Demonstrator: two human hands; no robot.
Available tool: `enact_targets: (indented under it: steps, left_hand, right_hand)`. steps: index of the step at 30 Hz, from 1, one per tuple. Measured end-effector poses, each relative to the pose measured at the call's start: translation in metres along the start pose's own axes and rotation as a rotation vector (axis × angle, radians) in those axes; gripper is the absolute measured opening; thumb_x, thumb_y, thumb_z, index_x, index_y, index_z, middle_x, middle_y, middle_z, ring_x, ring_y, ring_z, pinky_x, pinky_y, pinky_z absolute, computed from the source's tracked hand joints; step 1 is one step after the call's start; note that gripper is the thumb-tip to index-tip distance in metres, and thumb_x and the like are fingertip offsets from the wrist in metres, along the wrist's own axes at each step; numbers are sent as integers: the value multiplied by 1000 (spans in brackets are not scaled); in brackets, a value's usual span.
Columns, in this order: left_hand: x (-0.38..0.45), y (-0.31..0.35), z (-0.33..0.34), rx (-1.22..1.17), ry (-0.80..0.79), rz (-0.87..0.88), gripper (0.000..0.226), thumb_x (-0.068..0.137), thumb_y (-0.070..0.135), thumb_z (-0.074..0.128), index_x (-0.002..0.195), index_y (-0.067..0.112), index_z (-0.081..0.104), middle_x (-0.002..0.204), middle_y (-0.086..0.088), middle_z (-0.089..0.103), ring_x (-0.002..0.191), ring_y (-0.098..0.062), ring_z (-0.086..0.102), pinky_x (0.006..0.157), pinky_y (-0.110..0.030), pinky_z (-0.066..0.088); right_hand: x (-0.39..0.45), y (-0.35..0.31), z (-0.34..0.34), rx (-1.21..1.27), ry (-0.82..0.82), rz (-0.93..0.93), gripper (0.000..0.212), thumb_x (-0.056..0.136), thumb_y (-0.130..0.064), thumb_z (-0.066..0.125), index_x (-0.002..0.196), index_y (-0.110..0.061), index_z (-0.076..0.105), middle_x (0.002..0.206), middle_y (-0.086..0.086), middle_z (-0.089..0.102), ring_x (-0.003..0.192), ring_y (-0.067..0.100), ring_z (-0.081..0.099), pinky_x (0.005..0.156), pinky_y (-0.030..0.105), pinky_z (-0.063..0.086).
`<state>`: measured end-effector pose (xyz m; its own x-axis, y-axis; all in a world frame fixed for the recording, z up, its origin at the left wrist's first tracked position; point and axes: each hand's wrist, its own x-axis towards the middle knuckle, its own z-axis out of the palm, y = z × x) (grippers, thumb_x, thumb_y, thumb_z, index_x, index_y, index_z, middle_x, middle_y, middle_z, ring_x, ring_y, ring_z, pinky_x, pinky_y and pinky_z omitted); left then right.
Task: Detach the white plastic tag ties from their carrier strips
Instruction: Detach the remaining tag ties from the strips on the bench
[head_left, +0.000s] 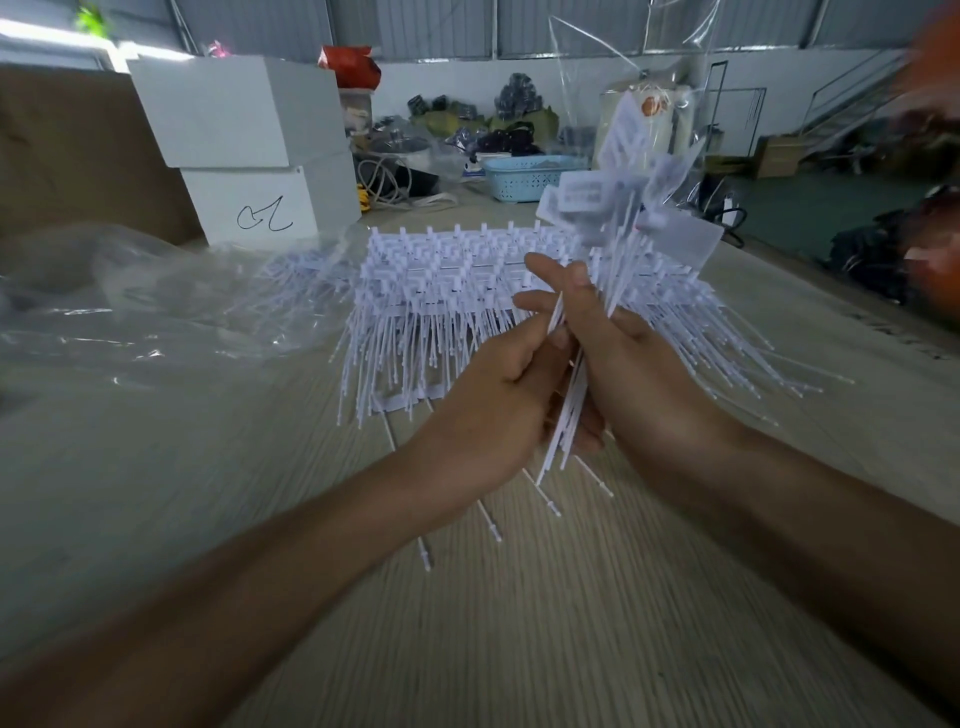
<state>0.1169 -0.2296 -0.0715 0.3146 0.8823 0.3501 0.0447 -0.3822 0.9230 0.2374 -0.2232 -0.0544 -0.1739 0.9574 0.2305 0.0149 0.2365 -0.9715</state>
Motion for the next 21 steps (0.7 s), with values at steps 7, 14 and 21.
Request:
enact_targets:
  steps: [7, 14, 21]
  left_hand:
    - [0, 5, 5, 25, -50, -38, 29, 108, 31, 36, 91, 10, 46, 57, 4, 37, 44, -6, 32, 39, -19, 31]
    - [7, 16, -18, 205, 97, 30, 35, 109, 29, 36, 78, 18, 49, 44, 15, 41, 36, 0, 37, 38, -9, 28]
    - [-6, 5, -147, 839, 354, 193, 35, 109, 26, 36, 75, 31, 44, 61, 22, 51, 53, -1, 44, 56, -26, 35]
  right_hand:
    - [14, 6, -12, -5, 13, -7, 48, 92, -69, 38, 120, -43, 67, 120, -12, 71, 109, 6, 68, 104, 40, 50]
    - [17, 4, -16, -171, -163, -110, 54, 90, -66, 39, 101, -25, 72, 95, -9, 73, 104, 8, 68, 93, 31, 52]
    - [23, 21, -13, -545, -180, -328, 21, 96, -26, 60, 114, -22, 72, 111, -11, 65, 100, -2, 60, 80, 6, 43]
